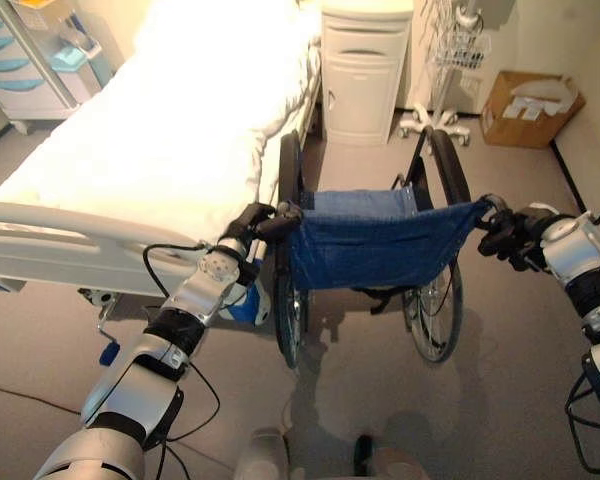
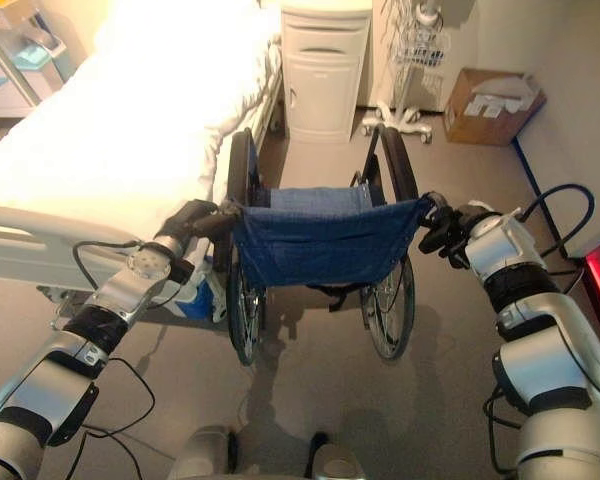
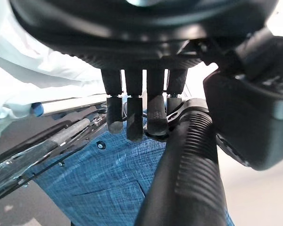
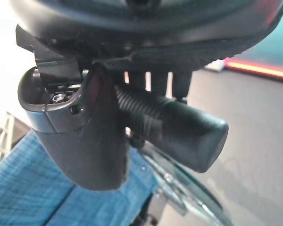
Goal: Push the wheelchair next to the bed
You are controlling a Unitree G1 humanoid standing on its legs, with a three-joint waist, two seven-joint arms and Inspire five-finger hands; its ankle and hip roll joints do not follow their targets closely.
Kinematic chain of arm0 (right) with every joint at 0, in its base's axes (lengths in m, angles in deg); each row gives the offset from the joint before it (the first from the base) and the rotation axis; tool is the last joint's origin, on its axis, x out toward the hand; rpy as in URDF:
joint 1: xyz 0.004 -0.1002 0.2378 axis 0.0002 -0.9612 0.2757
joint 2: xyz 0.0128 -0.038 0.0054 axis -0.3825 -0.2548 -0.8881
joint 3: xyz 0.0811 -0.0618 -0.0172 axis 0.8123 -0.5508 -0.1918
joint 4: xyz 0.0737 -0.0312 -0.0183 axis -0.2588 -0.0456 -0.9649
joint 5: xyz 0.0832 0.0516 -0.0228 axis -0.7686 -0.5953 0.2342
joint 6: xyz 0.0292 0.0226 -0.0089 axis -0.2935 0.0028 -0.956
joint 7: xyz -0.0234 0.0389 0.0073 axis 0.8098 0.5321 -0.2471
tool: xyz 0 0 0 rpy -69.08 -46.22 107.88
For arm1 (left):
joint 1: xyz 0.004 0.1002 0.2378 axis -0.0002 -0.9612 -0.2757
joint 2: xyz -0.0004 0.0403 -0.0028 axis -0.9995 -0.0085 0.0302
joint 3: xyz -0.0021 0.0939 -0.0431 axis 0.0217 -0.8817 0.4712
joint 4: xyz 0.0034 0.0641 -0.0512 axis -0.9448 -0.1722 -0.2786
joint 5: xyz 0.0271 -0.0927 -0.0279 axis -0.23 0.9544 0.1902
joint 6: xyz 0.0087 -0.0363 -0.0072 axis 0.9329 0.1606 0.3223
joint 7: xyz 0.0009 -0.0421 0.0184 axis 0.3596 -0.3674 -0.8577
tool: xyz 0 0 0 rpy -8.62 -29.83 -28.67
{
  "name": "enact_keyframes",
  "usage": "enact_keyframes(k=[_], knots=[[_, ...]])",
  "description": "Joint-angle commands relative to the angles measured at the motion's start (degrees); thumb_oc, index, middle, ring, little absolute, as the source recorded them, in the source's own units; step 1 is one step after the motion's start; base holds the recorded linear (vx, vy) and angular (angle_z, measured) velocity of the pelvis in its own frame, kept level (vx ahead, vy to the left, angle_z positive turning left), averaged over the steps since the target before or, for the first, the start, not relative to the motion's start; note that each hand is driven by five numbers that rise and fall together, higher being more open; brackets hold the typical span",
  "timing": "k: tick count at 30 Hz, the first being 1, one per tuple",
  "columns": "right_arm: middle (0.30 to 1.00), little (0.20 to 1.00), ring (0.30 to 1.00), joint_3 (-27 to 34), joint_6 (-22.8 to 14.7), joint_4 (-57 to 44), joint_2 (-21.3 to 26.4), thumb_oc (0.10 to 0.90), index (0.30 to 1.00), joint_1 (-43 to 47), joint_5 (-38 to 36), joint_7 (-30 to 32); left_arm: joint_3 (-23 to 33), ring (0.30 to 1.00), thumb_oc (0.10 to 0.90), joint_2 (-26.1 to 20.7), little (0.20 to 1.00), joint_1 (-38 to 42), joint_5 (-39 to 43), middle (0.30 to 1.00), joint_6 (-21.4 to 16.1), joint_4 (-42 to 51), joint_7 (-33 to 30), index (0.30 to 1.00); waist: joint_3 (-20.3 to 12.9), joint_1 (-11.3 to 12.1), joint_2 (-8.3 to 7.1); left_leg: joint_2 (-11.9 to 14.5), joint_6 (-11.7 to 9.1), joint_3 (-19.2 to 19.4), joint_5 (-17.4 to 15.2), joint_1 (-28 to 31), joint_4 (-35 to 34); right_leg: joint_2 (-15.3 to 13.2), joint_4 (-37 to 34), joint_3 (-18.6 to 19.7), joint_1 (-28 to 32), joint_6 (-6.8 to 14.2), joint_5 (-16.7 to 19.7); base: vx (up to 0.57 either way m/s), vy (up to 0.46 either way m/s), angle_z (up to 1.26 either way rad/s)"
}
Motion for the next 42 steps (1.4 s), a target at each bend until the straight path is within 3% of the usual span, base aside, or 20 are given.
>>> enact_keyframes(k=[1, 2, 4, 6, 9, 12, 17, 19, 21, 25, 28, 29, 31, 33, 36, 37, 38, 39, 41, 42], knots=[[0.3, 0.3, 0.3, -3.4, -7.8, -7.9, -7.8, 0.4, 0.3, 1.1, 0.1, -3.1, -2.8, 0.3, 0.4, -1.8, 0.3, -1.4, -7.1, 0.3, -1.0, 3.0, 0.3, 0.3, 3.8, 3.5, 0.26, -3.0, 4.5, 1.6, 14.1, -4.0, -6.5, 2.8, 2.7, 2.2, 3.2, 2.6, 0.8, 0.41, 0.281, -1.19], [0.3, 0.3, 0.3, -3.4, -8.4, -7.3, -7.6, 0.4, 0.3, 1.0, -0.5, -3.9, -2.2, 0.3, 0.4, -2.6, 0.3, -1.6, -6.2, 0.3, -0.5, 2.7, 0.8, 0.3, 1.9, 3.6, 0.0, -3.0, 6.6, 3.7, 10.2, -2.3, -5.9, 1.2, 3.1, 2.2, 3.4, 3.7, -0.1, 0.31, 0.223, -1.23], [0.3, 0.3, 0.3, -2.8, -8.6, -6.0, -8.2, 0.4, 0.3, -0.1, -0.5, -4.8, -2.6, 0.3, 0.4, -3.8, 0.3, -1.0, -6.0, 0.3, -1.0, 1.0, 2.1, 0.3, 0.5, 4.1, -0.62, -3.3, 8.3, 2.9, 6.0, -2.1, -1.9, -0.7, 5.2, 1.5, 4.0, 4.3, -1.8, 0.41, 0.283, -0.84], [0.3, 0.3, 0.3, -2.0, -10.0, -4.5, -8.9, 0.4, 0.3, -2.1, -1.1, -4.5, -2.7, 0.3, 0.4, -4.6, 0.3, -0.8, -6.1, 0.3, -0.5, 0.3, 3.1, 0.3, -1.0, 4.8, -1.02, -3.6, 9.9, 3.2, 4.1, -1.4, -0.7, -2.0, 7.8, 0.8, 4.6, 5.4, -1.6, 0.43, 0.291, -0.15], [0.3, 0.3, 0.3, -0.8, -10.1, -4.6, -10.3, 0.4, 0.3, -4.8, -1.0, -3.1, -3.4, 0.3, 0.4, -5.9, 0.3, 0.1, -6.4, 0.3, -0.1, -0.3, 3.6, 0.3, -2.1, 5.7, -2.24, -5.4, 11.1, 3.1, 2.6, -0.8, -0.3, -4.9, 11.5, -0.8, 3.9, 7.7, 2.2, 0.32, 0.265, 0.13], [0.3, 0.3, 0.3, -0.3, -10.9, -3.9, -10.7, 0.4, 0.3, -5.9, -0.6, -2.4, -3.7, 0.3, 0.4, -5.7, 0.3, 1.0, -5.8, 0.3, 0.4, -0.6, 2.7, 0.3, -2.4, 6.1, -2.52, -6.4, 11.8, 2.8, 1.9, -0.6, -0.6, -6.8, 14.0, -1.2, 3.1, 8.0, 5.3, 0.24, 0.263, -0.26], [0.3, 0.3, 0.3, 1.1, -12.7, -2.7, -10.9, 0.4, 0.3, -7.8, -0.1, -0.5, -4.5, 0.3, 0.4, -3.5, 0.3, 1.9, -6.2, 0.3, 0.5, -1.6, 0.3, 0.3, -3.5, 6.0, -2.35, -8.8, 13.8, 0.5, 1.1, -0.6, -1.9, -8.0, 24.4, 3.0, 0.9, 8.8, 13.3, 0.23, 0.229, -0.08], [0.3, 0.3, 0.3, 1.2, -12.8, -3.2, -11.1, 0.4, 0.3, -8.6, -0.6, 0.3, -4.2, 0.3, 0.4, -2.8, 0.3, 1.5, -6.3, 0.3, 1.0, -2.0, -0.4, 0.3, -3.6, 5.7, -1.84, -8.7, 14.4, 0.1, 0.4, 1.0, -2.6, -10.7, 30.0, 2.8, -2.5, 9.3, 17.0, 0.24, 0.165, 0.12], [0.3, 0.3, 0.3, 1.1, -13.0, -3.3, -11.0, 0.4, 0.3, -9.2, -0.8, 0.7, -3.5, 0.3, 0.4, -1.7, 0.3, 0.5, -6.7, 0.3, -0.1, -3.4, -1.0, 0.3, -2.8, 3.8, -1.08, -8.6, 15.1, -0.5, -0.9, 4.4, -3.1, -11.6, 33.1, 5.2, -8.5, 8.6, 16.6, 0.31, 0.082, 0.11], [0.3, 0.3, 0.3, 0.6, -9.8, -5.4, -10.5, 0.4, 0.3, -9.5, -2.2, 2.8, -3.2, 0.3, 0.4, -0.4, 0.3, -1.1, -8.4, 0.3, -2.6, -3.9, 0.3, 0.3, -0.7, -0.4, -0.18, -9.4, 15.2, -4.1, -3.3, 9.6, -3.2, -8.0, 26.0, 9.2, -19.8, 6.5, 15.8, 0.34, -0.066, 0.08], [0.3, 0.3, 0.3, 0.4, -8.4, -6.7, -9.4, 0.4, 0.3, -9.4, -3.1, 2.9, -3.3, 0.3, 0.4, -0.4, 0.3, -1.9, -8.5, 0.3, -3.0, -2.7, 1.0, 0.3, 0.5, -2.8, -1.83, -11.5, 15.3, -6.2, -6.5, 12.1, -1.9, -6.3, 16.6, 10.0, -23.7, 7.0, 17.1, 0.43, -0.156, 0.63], [0.3, 0.3, 0.3, 1.0, -6.8, -8.5, -7.9, 0.4, 0.3, -9.5, -3.1, 1.9, -3.3, 0.3, 0.4, 0.2, 0.3, -2.5, -9.2, 0.3, -2.8, -1.4, 1.5, 0.3, 0.6, -4.8, -3.47, -13.4, 15.2, -8.4, -9.4, 15.4, -1.5, -5.4, 5.0, 8.6, -25.1, 8.1, 17.6, 0.47, -0.156, 0.9], [0.3, 0.3, 0.3, 1.2, -6.1, -9.6, -6.6, 0.4, 0.3, -8.2, -2.9, 0.7, -3.3, 0.3, 0.4, 0.6, 0.3, -2.2, -9.3, 0.3, -2.2, -0.4, 0.9, 0.3, 0.6, -5.6, -4.26, -13.8, 14.9, -9.2, -10.1, 17.5, -2.3, -3.6, -0.8, 7.0, -24.0, 8.9, 17.2, 0.4, -0.173, 1.14], [0.3, 0.3, 0.3, 1.1, -4.7, -10.2, -6.5, 0.4, 0.3, -5.7, -2.9, -0.1, -3.4, 0.3, 0.4, 0.8, 0.3, -1.3, -10.5, 0.3, -1.5, 0.4, 0.7, 0.3, -0.1, -5.4, -5.08, -13.4, 14.6, -6.9, -10.7, 17.7, -2.1, -2.8, -0.5, 3.5, -22.1, 8.2, 15.7, 0.26, -0.224, 1.17], [0.3, 0.3, 0.3, 0.0, -5.5, -7.6, -5.8, 0.4, 0.3, -2.8, -4.2, -1.5, -4.2, 0.3, 0.4, 2.3, 0.3, 0.3, -8.7, 0.3, -0.5, -1.0, -0.6, 0.3, -1.7, -6.4, -5.59, -10.8, 12.8, -8.3, -12.7, 19.6, 1.5, -2.8, 2.8, 6.1, -21.1, 6.9, 15.0, 0.29, -0.237, 0.87], [0.3, 0.3, 0.3, -0.2, -5.7, -7.3, -5.7, 0.4, 0.3, -2.4, -4.3, -2.0, -4.3, 0.3, 0.4, 2.3, 0.3, 0.4, -8.2, 0.3, -0.4, -1.4, -0.6, 0.3, -2.1, -6.7, -5.35, -9.2, 11.8, -8.6, -11.9, 20.7, 2.7, -2.8, 4.0, 5.8, -21.1, 6.6, 14.2, 0.23, -0.15, 0.38], [0.3, 0.3, 0.3, -0.5, -5.8, -6.9, -5.7, 0.4, 0.3, -1.9, -3.8, -3.1, -4.4, 0.3, 0.4, 2.1, 0.3, 0.6, -8.0, 0.3, 0.0, -1.9, -0.2, 0.3, -2.8, -7.2, -5.16, -5.9, 9.8, -8.0, -7.9, 22.1, 5.3, -2.8, 4.5, 4.4, -20.9, 5.9, 13.5, 0.32, -0.217, 0.29], [0.3, 0.3, 0.3, -1.4, -6.0, -7.1, -5.4, 0.4, 0.3, -1.5, -3.3, -4.4, -4.7, 0.3, 0.4, 2.0, 0.3, 0.9, -7.5, 0.3, 0.9, -2.1, -0.8, 0.3, -3.1, -7.7, -5.43, -0.7, 7.4, -5.9, -0.2, 21.7, 11.7, -2.8, 4.0, 2.0, -19.4, 4.4, 12.7, 0.32, -0.234, 0.41], [0.3, 0.3, 0.3, -2.2, -6.1, -7.5, -5.0, 0.4, 0.3, -1.5, -3.3, -4.7, -4.8, 0.3, 0.4, 2.2, 0.3, 1.0, -6.4, 0.3, 1.3, -2.0, -1.7, 0.3, -2.7, -7.6, -6.16, 1.3, 6.7, -6.3, 3.8, 18.7, 20.6, -1.9, 3.3, 1.9, -17.0, 3.0, 11.9, 0.32, -0.251, 0.59], [0.3, 0.3, 0.3, -2.8, -6.2, -7.8, -4.9, 0.4, 0.3, -1.4, -3.7, -4.9, -4.4, 0.3, 0.4, 2.1, 0.3, 1.1, -6.0, 0.3, 1.8, -1.6, -2.5, 0.3, -2.1, -6.8, -7.65, 2.3, 5.8, -5.8, 8.0, 13.5, 29.7, -2.3, 3.4, 0.7, -14.5, 1.4, 10.6, 0.28, -0.225, 0.28]])
